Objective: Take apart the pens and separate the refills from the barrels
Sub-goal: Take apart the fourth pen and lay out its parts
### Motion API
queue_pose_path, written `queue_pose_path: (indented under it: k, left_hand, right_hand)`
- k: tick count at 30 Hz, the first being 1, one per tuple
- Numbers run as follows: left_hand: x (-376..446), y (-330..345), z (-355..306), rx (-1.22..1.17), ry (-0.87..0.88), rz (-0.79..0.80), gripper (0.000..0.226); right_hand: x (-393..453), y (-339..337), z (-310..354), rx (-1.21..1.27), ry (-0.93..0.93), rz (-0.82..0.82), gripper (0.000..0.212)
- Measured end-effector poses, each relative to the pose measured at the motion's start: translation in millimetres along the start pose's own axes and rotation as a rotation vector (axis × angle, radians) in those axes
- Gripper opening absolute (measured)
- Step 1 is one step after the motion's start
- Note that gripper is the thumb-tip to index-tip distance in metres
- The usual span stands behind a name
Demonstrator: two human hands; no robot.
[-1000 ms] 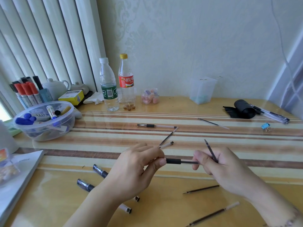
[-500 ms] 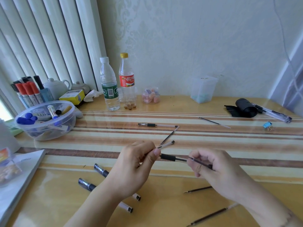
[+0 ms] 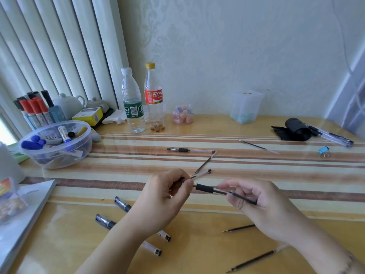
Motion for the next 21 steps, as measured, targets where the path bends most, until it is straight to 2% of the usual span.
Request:
queue_pose_path:
  k: [3, 7, 11, 13, 15, 18, 21]
  left_hand:
    - [0.4, -3.1, 5.2, -0.023, -0.052, -0.005, 0.022]
    - [3.5, -22.0, 24.8, -0.067, -0.167, -0.105, 0.024]
    - [4.4, -40.2, 39.7, -0.052, -0.233, -0.204, 0.026]
    - [3.9, -45.4, 45.2, -0.061, -0.256, -0.236, 0.026]
    - [4.3, -43.4, 41.6, -0.068, -0.238, -0.225, 0.025]
    - [3.0, -20.9, 19.9, -0.059, -0.159, -0.119, 0.021]
    - [-0.3, 2.3, -0.7, -0.006, -0.08, -0.043, 0.019]
  right_hand:
    - [-0.2, -4.0, 0.2, -0.043, 0.0, 0.005, 0.027]
    - [0.6, -31.8, -13.6, -0.115, 0.056, -0.036, 0.026]
    - [0.3, -67.9, -23.9, -0.205, 0.035, -0.178, 0.059]
    - [0.5, -76.6, -27.3, -0.178, 0.023, -0.225, 0.06]
    - [1.1, -75.3, -27.1, -0.068, 0.021, -0.248, 0.055]
    - [2.0, -53.4, -15.1, 0.105, -0.014, -0.214, 0.045]
    - [3.3, -17.4, -2.5, 0.074, -0.019, -0.086, 0.012]
Point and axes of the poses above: each hand's wrist, its own x-axis towards the middle knuckle, its own y-axis out of the palm, z = x × y, the point moved 10 cm from there along x, towards the middle knuckle, and after that the axes turned 10 degrees about x, right-handed, at the moved point
